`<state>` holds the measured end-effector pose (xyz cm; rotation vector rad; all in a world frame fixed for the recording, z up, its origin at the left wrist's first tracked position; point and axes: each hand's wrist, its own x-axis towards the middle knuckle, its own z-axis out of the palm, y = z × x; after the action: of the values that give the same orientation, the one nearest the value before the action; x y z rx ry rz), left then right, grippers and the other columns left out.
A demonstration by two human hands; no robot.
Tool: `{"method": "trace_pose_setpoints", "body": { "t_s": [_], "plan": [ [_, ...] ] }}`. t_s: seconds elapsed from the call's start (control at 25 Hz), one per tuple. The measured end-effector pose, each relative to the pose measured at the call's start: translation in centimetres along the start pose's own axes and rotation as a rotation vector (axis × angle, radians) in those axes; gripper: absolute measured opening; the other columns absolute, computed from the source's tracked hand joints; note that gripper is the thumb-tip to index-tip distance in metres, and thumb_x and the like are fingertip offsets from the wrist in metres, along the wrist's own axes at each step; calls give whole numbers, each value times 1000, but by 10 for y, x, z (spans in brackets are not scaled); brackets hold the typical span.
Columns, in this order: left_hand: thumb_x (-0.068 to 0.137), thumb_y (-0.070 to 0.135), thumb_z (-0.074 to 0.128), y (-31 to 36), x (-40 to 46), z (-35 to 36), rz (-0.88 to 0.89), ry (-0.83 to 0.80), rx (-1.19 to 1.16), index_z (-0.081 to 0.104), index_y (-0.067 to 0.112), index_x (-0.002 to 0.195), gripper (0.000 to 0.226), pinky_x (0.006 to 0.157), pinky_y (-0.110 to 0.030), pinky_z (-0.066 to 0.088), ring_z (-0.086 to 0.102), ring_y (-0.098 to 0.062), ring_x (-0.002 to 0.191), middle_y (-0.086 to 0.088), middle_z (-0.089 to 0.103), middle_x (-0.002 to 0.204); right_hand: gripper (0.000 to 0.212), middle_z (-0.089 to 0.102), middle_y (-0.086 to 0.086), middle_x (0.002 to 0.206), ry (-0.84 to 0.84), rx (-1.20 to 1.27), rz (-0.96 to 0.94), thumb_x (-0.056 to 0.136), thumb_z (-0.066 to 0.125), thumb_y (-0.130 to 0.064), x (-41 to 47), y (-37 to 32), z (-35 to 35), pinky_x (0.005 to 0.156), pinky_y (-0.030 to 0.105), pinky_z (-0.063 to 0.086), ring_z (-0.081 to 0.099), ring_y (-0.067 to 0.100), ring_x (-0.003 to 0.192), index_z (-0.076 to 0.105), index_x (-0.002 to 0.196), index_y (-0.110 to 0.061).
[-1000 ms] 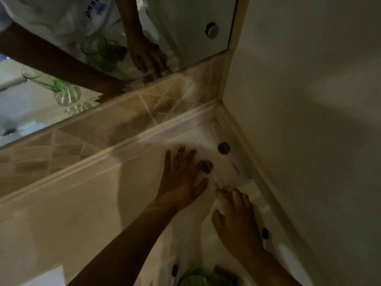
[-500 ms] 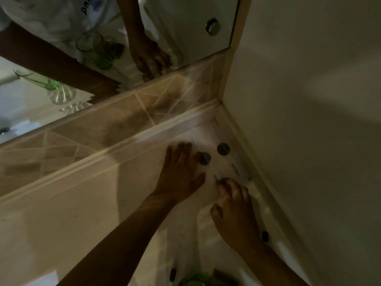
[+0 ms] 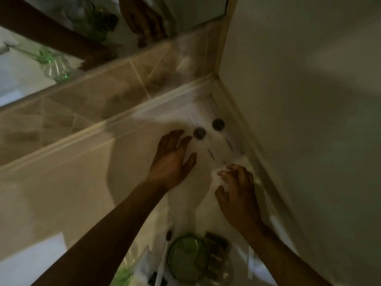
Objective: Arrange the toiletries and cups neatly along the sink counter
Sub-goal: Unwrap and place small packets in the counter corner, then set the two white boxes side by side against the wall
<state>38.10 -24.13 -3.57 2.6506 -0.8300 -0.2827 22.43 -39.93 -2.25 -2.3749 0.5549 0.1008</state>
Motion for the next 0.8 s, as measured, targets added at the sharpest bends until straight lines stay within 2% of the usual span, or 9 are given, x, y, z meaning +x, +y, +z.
{"method": "trace_pose_setpoints", "body": {
  "t_s": [0.08, 0.12, 0.2, 0.28, 0.36, 0.52, 0.6, 0.72, 0.8],
  "plan": [
    [97, 36, 55, 11, -28, -13, -53, 72, -126, 61, 16, 127, 36, 99, -34, 43, 55, -29, 118, -12, 62, 127, 32, 46, -3, 130, -4, 57, -4, 84, 66, -11, -21, 10, -5, 88, 42, 55, 45, 19, 120, 64, 114, -20],
    [96, 31, 57, 14, -42, -21, -100, 97, -211, 67, 16, 117, 27, 89, -28, 46, 63, -25, 105, -8, 67, 115, 29, 46, -3, 127, -5, 76, -19, 84, 65, -11, -30, 15, -7, 87, 43, 55, 47, 19, 117, 64, 112, -20],
    [96, 28, 56, 22, -76, -36, -253, 120, -385, 72, 19, 102, 18, 73, -25, 49, 69, -16, 82, 3, 71, 93, 25, 47, -6, 118, -17, 107, -43, 84, 62, -13, -51, 22, -9, 85, 43, 55, 49, 17, 111, 64, 108, -21],
    [97, 28, 56, 34, -118, -47, -436, 121, -582, 70, 24, 92, 16, 67, -28, 54, 70, -10, 69, 8, 73, 81, 22, 47, -8, 111, -17, 99, -67, 84, 61, -13, -73, 26, -11, 85, 37, 52, 48, 12, 104, 65, 103, -23],
    [97, 26, 57, 48, -163, -51, -563, 161, -725, 69, 26, 89, 15, 62, -32, 56, 68, -11, 63, 6, 72, 75, 21, 46, -10, 108, -33, 98, -71, 85, 62, -12, -94, 28, -12, 85, 28, 47, 48, 7, 99, 64, 101, -26],
    [95, 19, 59, 75, -241, -32, -861, 280, -908, 68, 20, 84, 14, 60, -40, 53, 63, -20, 57, -3, 68, 68, 17, 50, -8, 105, -127, 113, -46, 88, 62, -13, -124, 25, -9, 78, 17, 44, 54, 9, 94, 64, 99, -25],
    [95, 15, 60, 86, -277, -19, -964, 260, -994, 67, 14, 83, 14, 54, -36, 50, 61, -19, 54, -8, 68, 68, 15, 55, -11, 100, -164, 141, -9, 88, 64, -14, -141, 21, -7, 71, 6, 40, 57, 5, 88, 65, 95, -27],
    [94, 12, 59, 92, -324, 1, -1014, 147, -1045, 68, 11, 84, 13, 50, -30, 49, 63, -17, 50, -8, 69, 66, 12, 59, -10, 95, -244, 124, -18, 87, 66, -15, -167, 17, 0, 68, 6, 40, 59, 2, 81, 67, 93, -25],
    [93, 8, 56, 89, -347, 11, -1059, 84, -1083, 68, 9, 86, 14, 52, -32, 52, 65, -19, 55, -12, 71, 73, 10, 60, -7, 94, -299, 58, -62, 86, 67, -17, -184, 14, 7, 68, 16, 43, 60, 8, 79, 67, 94, -23]
  ]
}}
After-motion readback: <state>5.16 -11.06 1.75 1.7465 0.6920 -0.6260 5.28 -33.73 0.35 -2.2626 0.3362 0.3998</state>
